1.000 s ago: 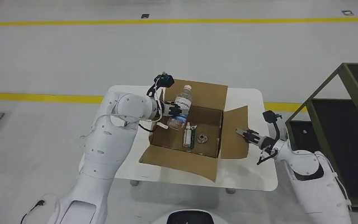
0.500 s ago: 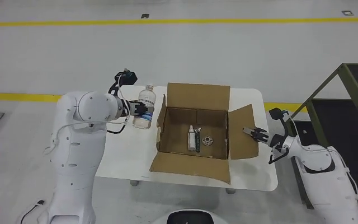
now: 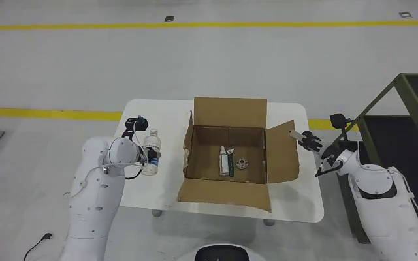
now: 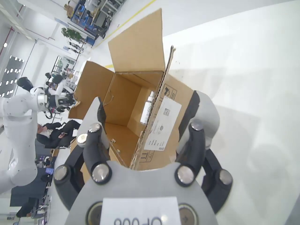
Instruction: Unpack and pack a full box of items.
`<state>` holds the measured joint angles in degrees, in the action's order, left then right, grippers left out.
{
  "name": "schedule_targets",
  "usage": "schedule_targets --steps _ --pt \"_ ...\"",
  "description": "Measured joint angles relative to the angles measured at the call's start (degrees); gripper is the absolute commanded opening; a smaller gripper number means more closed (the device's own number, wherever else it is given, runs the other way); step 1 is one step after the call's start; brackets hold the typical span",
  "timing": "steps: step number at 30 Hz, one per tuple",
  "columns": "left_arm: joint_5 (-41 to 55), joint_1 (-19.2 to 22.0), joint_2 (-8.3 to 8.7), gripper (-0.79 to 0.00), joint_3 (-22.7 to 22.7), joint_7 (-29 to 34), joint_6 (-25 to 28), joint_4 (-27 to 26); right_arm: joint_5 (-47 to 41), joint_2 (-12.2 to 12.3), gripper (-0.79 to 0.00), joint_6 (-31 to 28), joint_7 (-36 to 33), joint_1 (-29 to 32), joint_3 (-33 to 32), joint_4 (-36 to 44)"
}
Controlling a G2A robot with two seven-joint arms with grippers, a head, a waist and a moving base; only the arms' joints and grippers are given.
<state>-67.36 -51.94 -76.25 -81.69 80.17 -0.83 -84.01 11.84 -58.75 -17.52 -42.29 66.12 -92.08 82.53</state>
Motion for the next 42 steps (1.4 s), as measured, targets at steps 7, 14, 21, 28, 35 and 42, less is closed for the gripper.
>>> schedule_targets --steps 7,14,21,28,35,42 --pt "-0.4 -2.4 -0.03 -0.785 1.8 -7.5 0.2 7.8 4.1 0.4 0.0 5.8 2.5 0.3 -1.2 9.6" --pt "0.1 -1.4 -0.43 -0.785 4.6 -14.4 0.5 16.9 6.1 0.4 0.0 5.7 2.4 -0.2 1.1 12.9" --pt "0.1 0.9 -1.1 -0.785 7.8 -18.6 0.3 23.5 5.8 0.3 0.0 5.3 0.5 -1.2 4.3 13.9" --pt "0.8 3.4 -1.76 0.0 10.5 -19.1 0.5 28.8 8.9 -0.1 0.0 6.1 -1.4 -3.9 10.2 12.7" --pt "2.5 3.8 -1.66 0.0 10.2 -18.7 0.3 27.7 16.9 -0.7 0.0 7.3 -8.6 -9.7 18.8 9.0" --pt "2.5 1.9 -1.0 0.0 8.5 -17.9 -1.7 22.6 25.6 -2.5 -0.785 8.8 -10.5 -16.2 29.7 4.1"
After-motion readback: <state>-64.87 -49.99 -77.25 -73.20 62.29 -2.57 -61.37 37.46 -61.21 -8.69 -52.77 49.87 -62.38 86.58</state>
